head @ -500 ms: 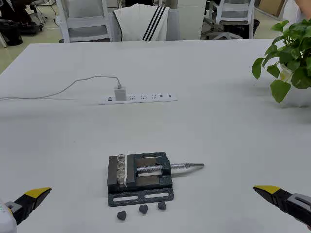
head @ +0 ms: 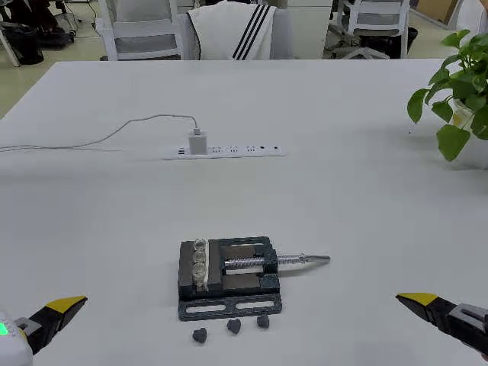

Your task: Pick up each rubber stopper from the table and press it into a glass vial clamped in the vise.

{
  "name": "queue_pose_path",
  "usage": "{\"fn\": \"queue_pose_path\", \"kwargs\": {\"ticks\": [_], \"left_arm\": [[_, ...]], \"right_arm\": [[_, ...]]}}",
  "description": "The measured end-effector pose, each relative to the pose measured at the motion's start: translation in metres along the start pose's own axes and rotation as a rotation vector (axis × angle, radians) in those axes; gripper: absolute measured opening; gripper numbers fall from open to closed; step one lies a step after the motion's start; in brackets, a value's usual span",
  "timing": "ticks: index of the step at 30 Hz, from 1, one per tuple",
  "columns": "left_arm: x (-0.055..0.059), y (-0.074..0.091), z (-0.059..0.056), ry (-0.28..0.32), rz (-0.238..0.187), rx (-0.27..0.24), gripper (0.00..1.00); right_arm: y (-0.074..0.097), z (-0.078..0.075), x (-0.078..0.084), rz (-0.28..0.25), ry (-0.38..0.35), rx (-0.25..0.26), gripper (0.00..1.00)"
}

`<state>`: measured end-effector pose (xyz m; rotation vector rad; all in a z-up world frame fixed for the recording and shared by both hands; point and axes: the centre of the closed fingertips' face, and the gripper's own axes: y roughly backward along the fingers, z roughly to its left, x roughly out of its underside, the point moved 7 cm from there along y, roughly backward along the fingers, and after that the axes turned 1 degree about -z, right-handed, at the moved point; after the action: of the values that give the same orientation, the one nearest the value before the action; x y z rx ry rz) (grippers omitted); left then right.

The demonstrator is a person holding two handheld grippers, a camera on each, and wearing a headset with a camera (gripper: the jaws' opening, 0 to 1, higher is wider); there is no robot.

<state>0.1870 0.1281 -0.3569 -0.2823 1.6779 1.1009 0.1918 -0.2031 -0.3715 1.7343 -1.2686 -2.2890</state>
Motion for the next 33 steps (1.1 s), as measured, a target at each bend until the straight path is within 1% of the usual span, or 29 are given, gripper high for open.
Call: {"fn": "queue_pose_path", "kwargs": {"ticks": [1, 6, 15, 19, 24, 28, 31, 33], "left_arm": [[0.0, -0.001, 0.0, -0.003, 0.001, 0.002, 0.99], [0.0, -0.003, 0.002, -0.005, 0.001, 0.003, 0.99], [0.0, -0.009, -0.002, -0.013, 0.005, 0.014, 0.99], [-0.003, -0.009, -0.004, -0.005, -0.007, 0.011, 0.99], [-0.001, -0.01, -0.004, -0.001, -0.005, 0.009, 0.99], [0.0, -0.01, -0.004, 0.007, -0.006, 0.005, 0.99], [0.001, -0.01, -0.003, 0.009, -0.007, 0.003, 0.99], [0.002, -0.01, -0.003, 0.009, -0.005, 0.003, 0.99]], "right_arm": [[-0.001, 0.0, 0.0, 0.004, 0.016, -0.004, 1.0], [-0.004, 0.0, 0.002, 0.029, 0.036, -0.016, 1.0], [-0.008, -0.002, 0.003, 0.054, 0.076, -0.034, 0.98], [-0.014, -0.004, 0.0, 0.059, 0.105, -0.049, 0.96], [-0.02, -0.004, -0.005, 0.069, 0.139, -0.073, 0.95], [-0.026, -0.007, -0.008, 0.077, 0.168, -0.092, 0.91], [-0.031, -0.008, -0.01, 0.086, 0.195, -0.108, 0.86], [-0.035, -0.009, -0.013, 0.088, 0.205, -0.122, 0.86]]}}
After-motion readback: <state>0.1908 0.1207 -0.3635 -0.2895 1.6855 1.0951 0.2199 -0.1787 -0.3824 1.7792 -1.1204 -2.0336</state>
